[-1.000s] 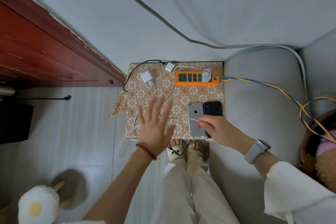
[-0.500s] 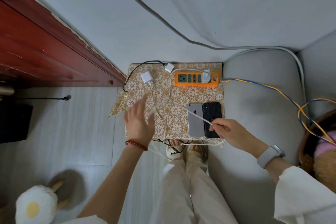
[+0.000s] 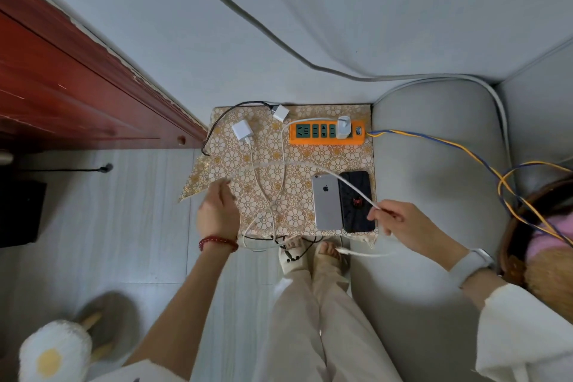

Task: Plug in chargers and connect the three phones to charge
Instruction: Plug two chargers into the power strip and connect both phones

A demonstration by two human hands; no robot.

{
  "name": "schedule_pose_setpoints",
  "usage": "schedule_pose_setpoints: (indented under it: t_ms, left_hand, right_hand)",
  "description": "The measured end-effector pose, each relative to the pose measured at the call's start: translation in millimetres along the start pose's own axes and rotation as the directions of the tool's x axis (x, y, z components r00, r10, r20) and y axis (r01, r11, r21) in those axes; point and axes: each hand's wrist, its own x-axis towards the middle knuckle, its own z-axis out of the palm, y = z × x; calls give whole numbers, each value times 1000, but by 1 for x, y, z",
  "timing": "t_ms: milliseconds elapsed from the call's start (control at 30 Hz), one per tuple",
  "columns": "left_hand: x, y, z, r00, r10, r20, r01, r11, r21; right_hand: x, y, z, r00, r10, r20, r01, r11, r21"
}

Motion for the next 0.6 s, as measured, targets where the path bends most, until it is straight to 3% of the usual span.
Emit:
schedule_pose_setpoints:
  t_ms: [67, 167, 233, 300, 367, 467, 533, 600]
  left_hand:
    - [-3, 1, -1, 978, 164, 126, -179, 976, 123]
    - [-21, 11, 16, 815, 400, 419, -539, 787, 299]
    - [-33, 21, 32, 681, 469, 562, -693, 660, 290]
    - [-39, 27, 42, 594, 460, 660, -704, 694, 150]
    - [-42, 29, 44, 582, 451, 676, -626, 779, 20]
    - [-42, 22, 39, 637, 521, 569, -648, 761, 28]
    - [-43, 12, 35, 644, 548, 534, -666, 745, 39]
    - [-46, 2, 32, 624, 565, 540, -701, 710, 67]
  right_hand:
    - [0, -1, 2, 1000, -10, 9, 10, 1000, -9]
    - [6, -20, 18, 989, -96, 113, 104, 993, -62]
    - [9, -34, 29, 975, -165, 145, 179, 980, -82]
    - [11, -39, 33, 967, -216, 138, 231, 967, -106]
    - [12, -33, 32, 969, -221, 106, 237, 956, -173]
    - [11, -11, 25, 978, -190, -90, 150, 930, -337]
    - [6, 3, 20, 940, -173, -294, 33, 904, -427]
    - [5, 12, 15, 906, -50, -420, -150, 890, -430]
